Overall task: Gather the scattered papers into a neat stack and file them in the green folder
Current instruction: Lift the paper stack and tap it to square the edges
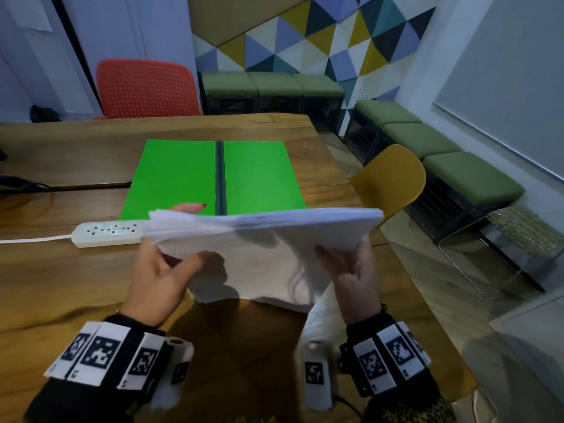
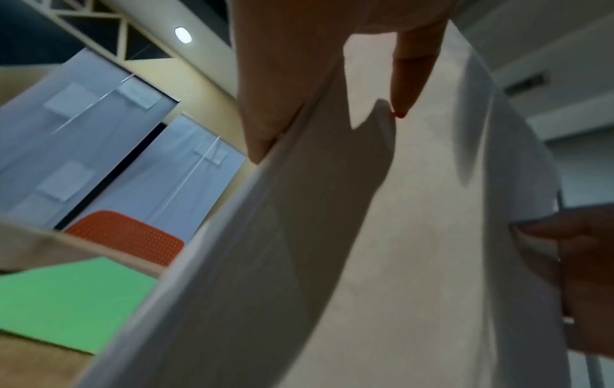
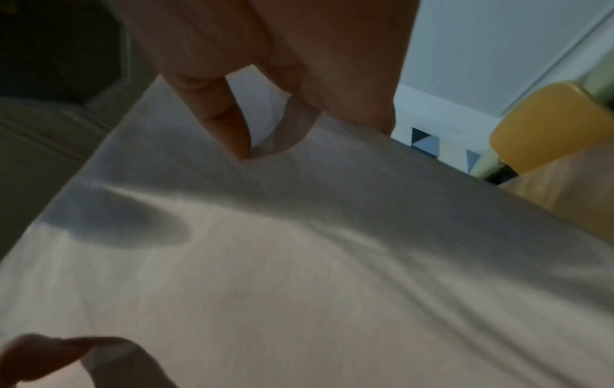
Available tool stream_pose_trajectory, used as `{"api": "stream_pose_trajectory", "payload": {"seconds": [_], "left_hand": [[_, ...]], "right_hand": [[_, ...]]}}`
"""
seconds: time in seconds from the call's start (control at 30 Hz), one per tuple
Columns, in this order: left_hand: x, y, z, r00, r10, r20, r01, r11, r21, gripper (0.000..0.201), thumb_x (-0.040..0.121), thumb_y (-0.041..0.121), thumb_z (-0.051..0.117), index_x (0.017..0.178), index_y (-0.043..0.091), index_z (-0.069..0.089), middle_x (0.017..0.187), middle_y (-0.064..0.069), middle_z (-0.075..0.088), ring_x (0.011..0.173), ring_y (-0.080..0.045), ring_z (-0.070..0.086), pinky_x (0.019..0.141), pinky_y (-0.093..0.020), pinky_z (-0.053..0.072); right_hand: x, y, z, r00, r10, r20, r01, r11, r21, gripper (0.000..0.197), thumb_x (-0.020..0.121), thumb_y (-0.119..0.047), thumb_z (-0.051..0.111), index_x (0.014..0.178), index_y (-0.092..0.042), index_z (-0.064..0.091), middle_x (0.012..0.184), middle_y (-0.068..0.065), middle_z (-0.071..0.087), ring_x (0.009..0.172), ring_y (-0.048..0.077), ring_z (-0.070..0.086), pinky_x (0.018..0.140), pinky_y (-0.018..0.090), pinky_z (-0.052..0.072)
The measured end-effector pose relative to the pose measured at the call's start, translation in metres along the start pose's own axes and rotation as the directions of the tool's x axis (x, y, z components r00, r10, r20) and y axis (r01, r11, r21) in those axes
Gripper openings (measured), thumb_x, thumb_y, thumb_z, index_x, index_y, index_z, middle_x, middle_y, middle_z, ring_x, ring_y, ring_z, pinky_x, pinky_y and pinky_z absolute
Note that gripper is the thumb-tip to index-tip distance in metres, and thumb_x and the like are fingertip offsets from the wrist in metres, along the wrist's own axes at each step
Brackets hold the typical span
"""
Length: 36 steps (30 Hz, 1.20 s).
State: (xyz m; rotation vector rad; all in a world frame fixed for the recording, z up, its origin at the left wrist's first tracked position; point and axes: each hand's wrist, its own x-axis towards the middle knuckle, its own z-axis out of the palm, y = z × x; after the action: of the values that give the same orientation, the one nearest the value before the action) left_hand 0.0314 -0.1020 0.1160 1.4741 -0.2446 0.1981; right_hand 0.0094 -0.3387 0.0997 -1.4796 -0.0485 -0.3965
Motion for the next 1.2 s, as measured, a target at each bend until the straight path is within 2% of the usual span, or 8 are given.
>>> {"api": "stream_pose_trajectory", "payload": {"seconds": [0.17,0.33,0.43,0.57,0.73,0.93,1.07,1.2], "left_hand": [[0.001,-0.004,-0.002,0.998,-0.028,-0.049,0.028,1.000,-0.004,0.043,0.060,0.026,0.064,0.098,0.007,0.058,0.078,0.007,0.073,0.072,0.004,0.066,0.061,-0.012,0.053],[0.003,0.001,0.008,0.995,0.103,0.001,-0.101,0.972,0.214,0.018,0.082,0.032,0.056,0.099,0.027,0.060,0.089,0.027,0.070,0.082,0.009,0.063,0.073,-0.013,0.052],[0.003,-0.007,0.008,0.996,0.074,-0.056,-0.062,0.979,0.193,0.016,0.079,0.016,0.061,0.092,0.025,0.059,0.077,0.025,0.071,0.078,0.009,0.064,0.063,-0.005,0.049],[-0.004,-0.013,0.008,0.999,-0.010,-0.031,0.016,0.979,0.205,0.042,0.070,0.041,0.061,0.098,0.009,0.064,0.086,0.007,0.073,0.089,-0.012,0.067,0.066,-0.021,0.056],[-0.003,-0.012,0.010,0.999,0.004,-0.054,0.005,0.984,0.178,0.021,0.066,0.038,0.063,0.083,0.027,0.062,0.079,0.028,0.071,0.076,0.008,0.065,0.070,-0.017,0.054],[-0.004,-0.021,-0.001,0.992,-0.116,-0.041,0.123,0.950,0.287,0.048,0.068,0.052,0.058,0.076,0.005,0.063,0.078,-0.016,0.066,0.078,-0.033,0.063,0.072,-0.052,0.054],[0.000,-0.024,-0.008,0.976,-0.182,-0.120,0.177,0.983,-0.052,0.028,0.065,0.042,0.076,0.075,0.017,0.067,0.063,0.006,0.071,0.058,-0.008,0.066,0.057,-0.027,0.055],[-0.001,-0.031,-0.015,0.909,-0.399,-0.117,0.294,0.815,-0.499,0.086,0.051,0.034,0.087,0.124,0.005,0.054,0.099,0.003,0.075,0.093,-0.006,0.070,0.073,-0.015,0.055]], "right_hand": [[-0.002,0.006,-0.001,1.000,-0.016,0.006,0.016,1.000,0.005,0.047,0.079,0.009,0.059,0.108,-0.026,0.047,0.099,-0.004,0.062,0.086,-0.005,0.064,0.072,0.013,0.052],[0.000,0.001,0.011,0.996,-0.087,0.009,0.087,0.994,-0.063,0.042,0.084,-0.006,0.048,0.122,0.012,0.045,0.101,-0.002,0.061,0.093,-0.009,0.059,0.076,0.009,0.049],[-0.001,0.005,0.010,0.994,-0.114,0.005,0.113,0.986,-0.123,0.054,0.083,-0.009,0.050,0.131,0.011,0.035,0.107,0.000,0.059,0.098,-0.004,0.059,0.081,0.014,0.051],[-0.005,0.016,0.009,0.995,-0.092,0.049,0.102,0.961,-0.256,0.048,0.083,-0.017,0.048,0.123,0.009,0.044,0.094,-0.013,0.059,0.088,-0.004,0.057,0.072,0.011,0.048],[-0.006,0.022,0.011,0.990,-0.143,0.009,0.139,0.943,-0.302,0.042,0.087,-0.016,0.048,0.120,0.009,0.047,0.092,-0.016,0.059,0.086,-0.011,0.056,0.070,0.008,0.046],[-0.006,0.027,0.012,0.999,-0.032,-0.010,0.028,0.950,-0.311,0.036,0.082,-0.017,0.053,0.117,-0.013,0.045,0.092,-0.010,0.059,0.083,-0.003,0.057,0.071,0.023,0.051],[-0.008,0.039,-0.001,0.961,0.188,-0.201,-0.258,0.867,-0.427,0.080,0.074,-0.029,0.071,0.137,-0.036,0.022,0.133,-0.002,0.042,0.124,0.017,0.040,0.098,0.044,0.043],[-0.023,0.058,-0.020,0.850,0.486,-0.203,-0.483,0.873,0.068,0.135,0.029,-0.051,0.089,0.141,-0.033,0.018,0.134,0.009,0.047,0.116,0.030,0.054,0.089,0.048,0.051]]}}
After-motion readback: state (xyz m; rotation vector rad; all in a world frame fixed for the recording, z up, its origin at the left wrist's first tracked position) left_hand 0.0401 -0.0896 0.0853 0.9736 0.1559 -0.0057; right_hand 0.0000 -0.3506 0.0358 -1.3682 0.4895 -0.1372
